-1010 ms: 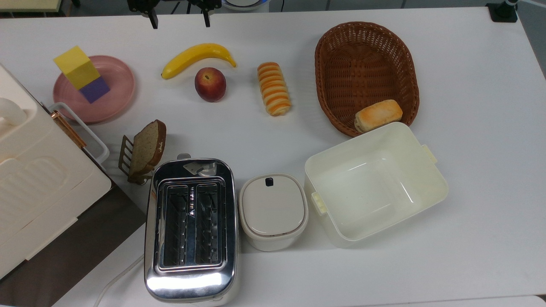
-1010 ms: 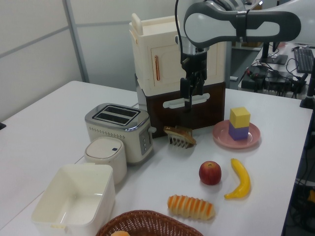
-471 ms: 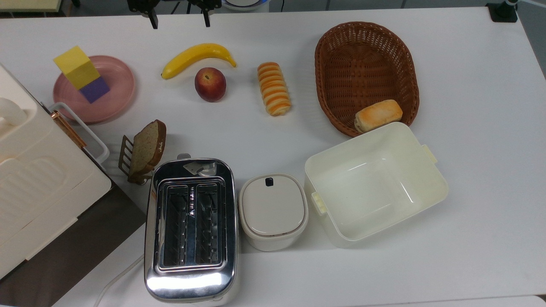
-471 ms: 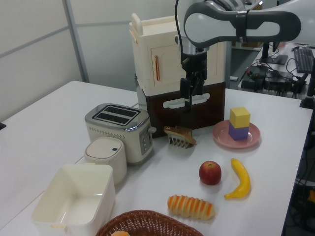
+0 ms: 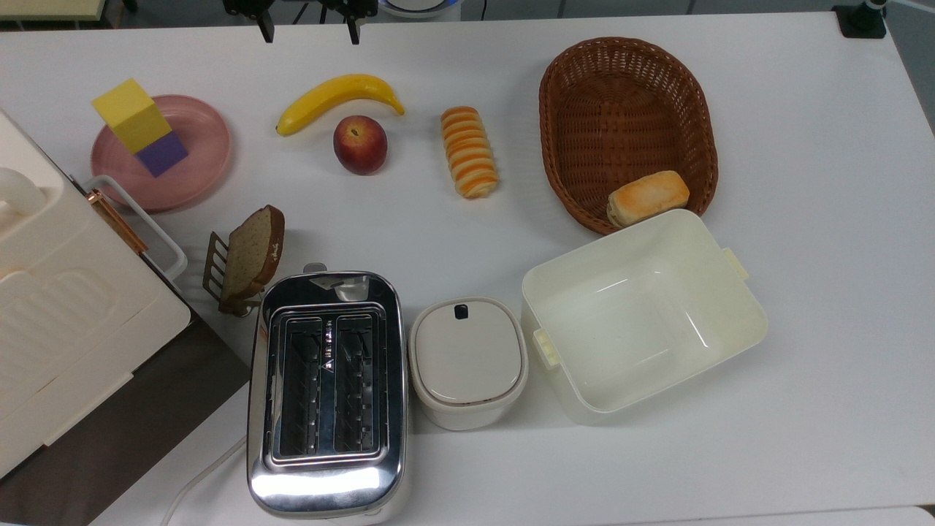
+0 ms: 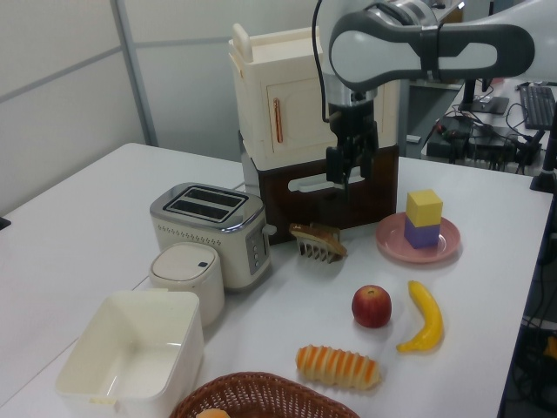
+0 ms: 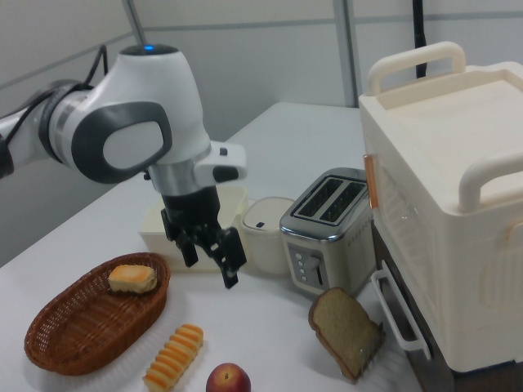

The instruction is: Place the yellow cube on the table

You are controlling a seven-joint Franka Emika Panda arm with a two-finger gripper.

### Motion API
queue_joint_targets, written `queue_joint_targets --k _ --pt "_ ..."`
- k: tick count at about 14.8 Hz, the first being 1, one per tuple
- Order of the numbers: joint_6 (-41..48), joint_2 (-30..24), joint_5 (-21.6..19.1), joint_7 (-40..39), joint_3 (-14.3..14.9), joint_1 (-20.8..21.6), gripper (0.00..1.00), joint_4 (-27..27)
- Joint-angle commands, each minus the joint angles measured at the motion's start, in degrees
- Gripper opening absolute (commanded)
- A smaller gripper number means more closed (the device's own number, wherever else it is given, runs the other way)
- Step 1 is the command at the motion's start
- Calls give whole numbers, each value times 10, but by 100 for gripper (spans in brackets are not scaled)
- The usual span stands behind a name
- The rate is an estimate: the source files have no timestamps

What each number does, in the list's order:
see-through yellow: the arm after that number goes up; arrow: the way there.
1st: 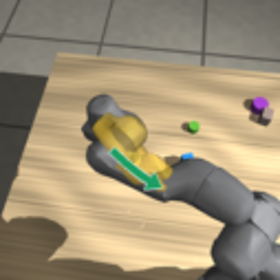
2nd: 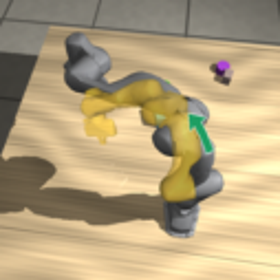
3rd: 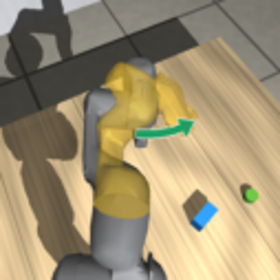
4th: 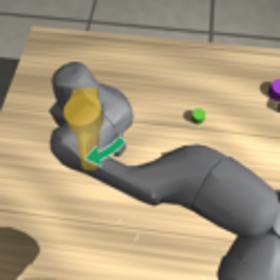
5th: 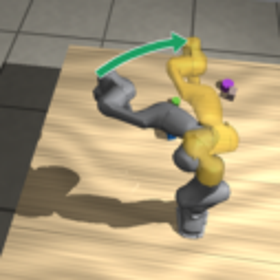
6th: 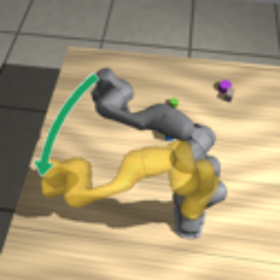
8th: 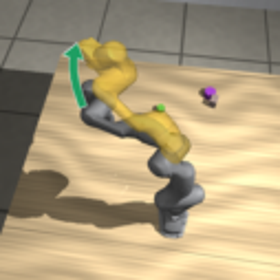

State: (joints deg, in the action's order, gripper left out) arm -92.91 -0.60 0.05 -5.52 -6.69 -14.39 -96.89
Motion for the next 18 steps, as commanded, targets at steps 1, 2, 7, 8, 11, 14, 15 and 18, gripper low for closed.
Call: queue_joint_targets --k 1,2,7,8,11,14,15,18 --pt "-2 -28 -8 47 -78 -84 100 -55" --pt "-2 -28 -8 59 -87 -95 100 -55" --pt "-40 -26 -21 269 -76 -126 100 -58" --pt "-54 -25 -20 298 -57 -122 100 -58" --pt "-95 -21 4 319 31 -86 100 -58" --pt "-167 11 44 318 90 -70 100 -58" --pt "-188 24 58 317 98 -73 100 -57" --pt "-222 48 84 304 105 -111 100 -58"
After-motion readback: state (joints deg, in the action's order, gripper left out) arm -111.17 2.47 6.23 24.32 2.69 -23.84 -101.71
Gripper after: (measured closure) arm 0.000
